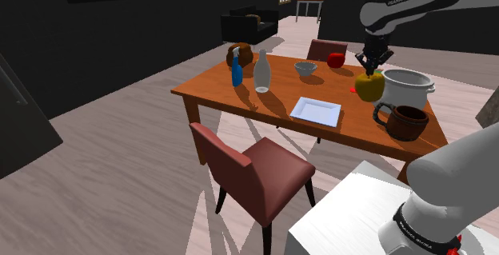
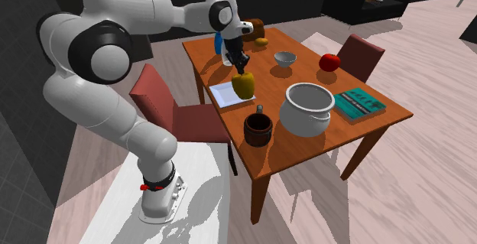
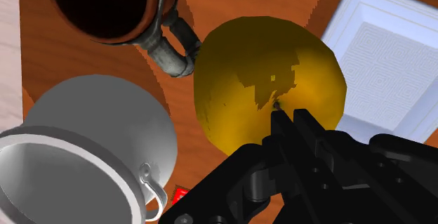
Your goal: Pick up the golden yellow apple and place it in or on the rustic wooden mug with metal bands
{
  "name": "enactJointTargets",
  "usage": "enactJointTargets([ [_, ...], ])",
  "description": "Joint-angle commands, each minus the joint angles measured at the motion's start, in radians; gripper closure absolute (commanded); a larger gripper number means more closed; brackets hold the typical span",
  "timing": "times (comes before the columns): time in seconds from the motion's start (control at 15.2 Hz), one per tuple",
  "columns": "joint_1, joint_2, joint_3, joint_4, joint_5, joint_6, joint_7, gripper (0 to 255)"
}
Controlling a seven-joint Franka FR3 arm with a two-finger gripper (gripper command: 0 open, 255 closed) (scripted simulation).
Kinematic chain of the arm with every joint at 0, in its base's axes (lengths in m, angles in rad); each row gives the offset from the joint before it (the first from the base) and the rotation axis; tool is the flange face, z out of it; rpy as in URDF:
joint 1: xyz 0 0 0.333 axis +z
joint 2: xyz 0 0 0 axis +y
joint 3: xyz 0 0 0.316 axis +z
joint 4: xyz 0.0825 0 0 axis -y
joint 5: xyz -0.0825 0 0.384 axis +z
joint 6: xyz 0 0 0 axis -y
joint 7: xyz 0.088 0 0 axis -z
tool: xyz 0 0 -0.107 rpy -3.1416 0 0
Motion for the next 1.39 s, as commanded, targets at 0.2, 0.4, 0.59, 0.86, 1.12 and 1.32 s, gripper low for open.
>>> enactJointTargets([
  [0.2,0.003,-0.005,0.004,0.065,0.007,-0.069,-0.012,255],
  [0.4,0.004,-0.005,0.006,0.105,0.011,-0.108,-0.020,255],
  [0.59,0.005,-0.003,0.009,0.146,0.014,-0.148,-0.027,255],
  [0.86,-0.017,-0.048,-0.027,0.152,0.004,-0.185,-0.089,255],
  [1.12,-0.045,-0.096,-0.076,0.170,-0.013,-0.233,-0.174,255],
  [1.32,-0.065,-0.121,-0.116,0.196,-0.025,-0.268,-0.240,255],
])
